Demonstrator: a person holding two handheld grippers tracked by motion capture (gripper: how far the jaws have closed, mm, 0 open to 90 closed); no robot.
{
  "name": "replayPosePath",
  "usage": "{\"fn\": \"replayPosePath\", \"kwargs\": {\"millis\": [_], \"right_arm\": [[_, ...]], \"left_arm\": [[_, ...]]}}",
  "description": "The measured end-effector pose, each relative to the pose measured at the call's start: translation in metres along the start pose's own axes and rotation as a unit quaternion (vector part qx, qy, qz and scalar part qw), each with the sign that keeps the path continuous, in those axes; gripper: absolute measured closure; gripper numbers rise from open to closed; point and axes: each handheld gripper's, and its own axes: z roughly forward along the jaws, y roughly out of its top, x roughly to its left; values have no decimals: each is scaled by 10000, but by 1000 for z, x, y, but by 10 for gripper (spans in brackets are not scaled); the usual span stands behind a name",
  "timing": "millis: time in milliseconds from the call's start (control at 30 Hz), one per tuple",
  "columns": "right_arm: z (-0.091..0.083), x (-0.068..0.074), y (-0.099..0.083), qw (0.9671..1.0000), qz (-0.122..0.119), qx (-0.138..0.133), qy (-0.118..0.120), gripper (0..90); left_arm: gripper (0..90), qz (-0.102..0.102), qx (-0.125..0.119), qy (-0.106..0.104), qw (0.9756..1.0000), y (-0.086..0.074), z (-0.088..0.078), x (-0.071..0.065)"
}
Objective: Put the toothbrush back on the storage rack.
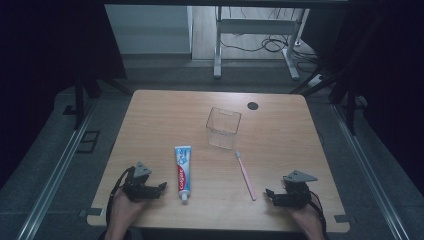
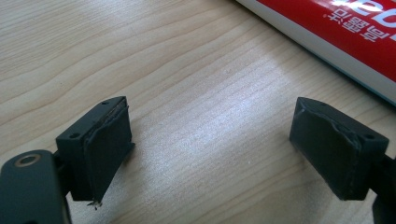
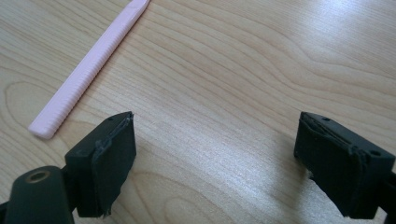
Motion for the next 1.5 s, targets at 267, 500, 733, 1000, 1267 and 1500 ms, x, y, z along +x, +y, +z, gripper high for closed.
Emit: {"fn": "replayPosePath", "kwargs": {"millis": [267,500,733,1000,1267,1500], "right_arm": [[2,1,1,9999,100,47,-108,73],[6,1,4,9994,196,176,-204,0],[7,3,5,9991,267,183,-265,0],[3,3,7,9992,240,229,-244,104],[-3,2,9,9993,171,274,-159,288],[-9,4,12,9996,56,259,28,450]], "left_arm": [[128,-97,2,97,9999,3,2,-1],[129,-107,-2,100,9999,3,3,-1],[131,-110,-3,102,9999,3,3,-1],[131,-108,-3,103,9999,3,3,-1],[132,-105,-1,103,9999,3,3,-1],[131,-106,-1,103,9999,3,3,-1]]}}
